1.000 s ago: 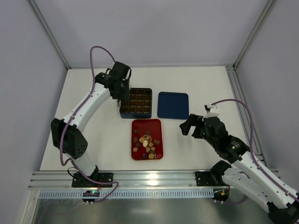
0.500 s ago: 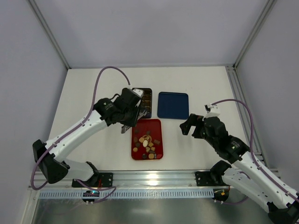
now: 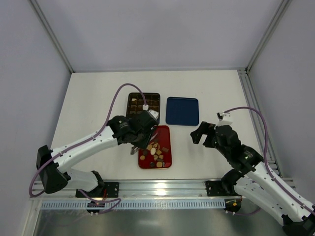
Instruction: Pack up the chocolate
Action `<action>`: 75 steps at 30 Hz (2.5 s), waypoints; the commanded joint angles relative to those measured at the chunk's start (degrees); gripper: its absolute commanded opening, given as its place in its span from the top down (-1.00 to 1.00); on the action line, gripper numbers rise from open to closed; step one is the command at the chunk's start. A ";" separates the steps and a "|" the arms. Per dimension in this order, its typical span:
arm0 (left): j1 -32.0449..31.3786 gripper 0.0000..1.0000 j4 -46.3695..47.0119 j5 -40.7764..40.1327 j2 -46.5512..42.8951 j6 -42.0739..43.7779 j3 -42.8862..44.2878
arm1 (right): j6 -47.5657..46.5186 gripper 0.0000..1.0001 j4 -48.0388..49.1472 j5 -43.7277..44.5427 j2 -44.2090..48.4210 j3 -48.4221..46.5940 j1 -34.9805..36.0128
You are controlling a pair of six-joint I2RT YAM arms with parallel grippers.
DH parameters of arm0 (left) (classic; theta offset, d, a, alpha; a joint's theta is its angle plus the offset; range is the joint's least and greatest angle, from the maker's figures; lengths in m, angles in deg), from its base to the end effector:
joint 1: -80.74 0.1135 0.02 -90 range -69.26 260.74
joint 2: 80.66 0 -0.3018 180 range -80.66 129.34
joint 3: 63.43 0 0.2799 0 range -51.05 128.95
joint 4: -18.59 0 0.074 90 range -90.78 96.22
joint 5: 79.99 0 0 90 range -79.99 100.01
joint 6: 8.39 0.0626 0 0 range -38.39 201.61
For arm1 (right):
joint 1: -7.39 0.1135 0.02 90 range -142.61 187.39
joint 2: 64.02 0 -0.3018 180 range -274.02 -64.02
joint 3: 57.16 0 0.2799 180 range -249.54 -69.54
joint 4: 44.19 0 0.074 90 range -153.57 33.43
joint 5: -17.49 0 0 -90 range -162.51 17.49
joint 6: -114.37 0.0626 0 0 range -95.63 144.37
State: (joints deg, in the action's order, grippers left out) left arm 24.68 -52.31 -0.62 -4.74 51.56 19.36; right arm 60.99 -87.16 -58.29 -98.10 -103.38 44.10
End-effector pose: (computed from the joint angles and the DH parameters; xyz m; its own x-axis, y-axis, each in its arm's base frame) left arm 0.1680 -0.2290 0.3179 -0.8202 0.3373 -0.4621 0.4154 0.9065 -0.0757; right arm 0.1369 0.0829 0.2725 -0.5745 0.2929 -0.7643 -0.0843 0.9077 0.4112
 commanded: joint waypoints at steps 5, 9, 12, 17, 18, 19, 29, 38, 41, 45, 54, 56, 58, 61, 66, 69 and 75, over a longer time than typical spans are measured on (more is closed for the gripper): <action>-1.78 0.25 3.06 -2.37 1.77 -1.69 -0.89 | 0.65 -0.99 -0.09 1.60 1.65 0.10 0.21; -2.22 0.25 3.41 -2.99 2.30 -1.86 -1.33 | 0.82 -0.99 -0.17 1.60 1.92 0.45 0.21; -2.40 0.25 3.24 -3.25 2.65 -1.86 -1.59 | 0.91 -1.00 0.00 1.43 1.92 0.71 0.21; -2.57 0.24 3.50 -3.96 3.09 -1.86 -2.21 | 0.99 -1.00 0.35 1.43 1.83 1.24 0.21; -2.57 0.24 3.59 -3.96 3.27 -1.77 -2.38 | 1.00 -1.00 0.44 1.51 1.83 1.41 0.21; -2.57 0.24 3.50 -4.04 3.27 -1.69 -2.47 | 0.91 -0.99 0.44 1.34 1.83 1.41 0.21; -2.75 0.24 4.38 -3.17 3.97 -1.51 -3.61 | 0.91 -0.99 0.53 1.43 1.83 1.68 0.12; -2.83 0.23 4.47 -2.64 3.71 -1.69 -4.41 | 1.00 -0.99 0.71 1.43 1.92 2.03 0.21; -2.92 0.23 4.64 -2.38 3.88 -1.60 -4.58 | 0.91 -0.99 0.53 1.51 1.83 2.03 0.20; -2.92 0.24 4.82 -1.94 4.15 -1.60 -4.76 | 1.00 -0.99 0.79 1.52 1.74 2.29 0.21; -2.92 0.38 4.30 -1.85 3.97 -1.60 -4.06 | 0.91 -0.99 0.79 1.51 1.83 2.12 0.21; -2.92 0.39 4.12 -2.28 3.71 -1.69 -3.36 | 0.91 -1.00 0.88 1.51 1.66 2.12 0.21; -2.92 0.39 3.68 -2.55 3.62 -1.51 -2.83 | 0.82 -0.99 0.79 1.60 1.83 2.12 0.12; -2.92 0.39 3.33 -2.99 3.53 -1.42 -2.03 | 0.73 -0.99 0.71 1.69 1.83 2.03 0.21; -2.92 0.39 3.15 -3.08 3.62 -1.42 -1.51 | 0.65 -0.99 0.79 1.69 1.74 1.85 0.21; -2.92 0.40 3.24 -3.43 3.27 -1.42 -1.51 | 0.56 -0.99 0.79 1.69 1.74 1.77 0.21; -2.92 0.25 2.80 -3.08 3.36 -1.07 -1.68 | 0.56 -1.00 0.71 1.69 1.57 1.68 0.21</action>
State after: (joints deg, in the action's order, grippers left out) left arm 22.08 -49.77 -2.63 -0.68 50.54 15.58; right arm 61.60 -87.92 -57.64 -96.64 -101.13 44.10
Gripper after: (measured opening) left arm 0.373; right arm 0.996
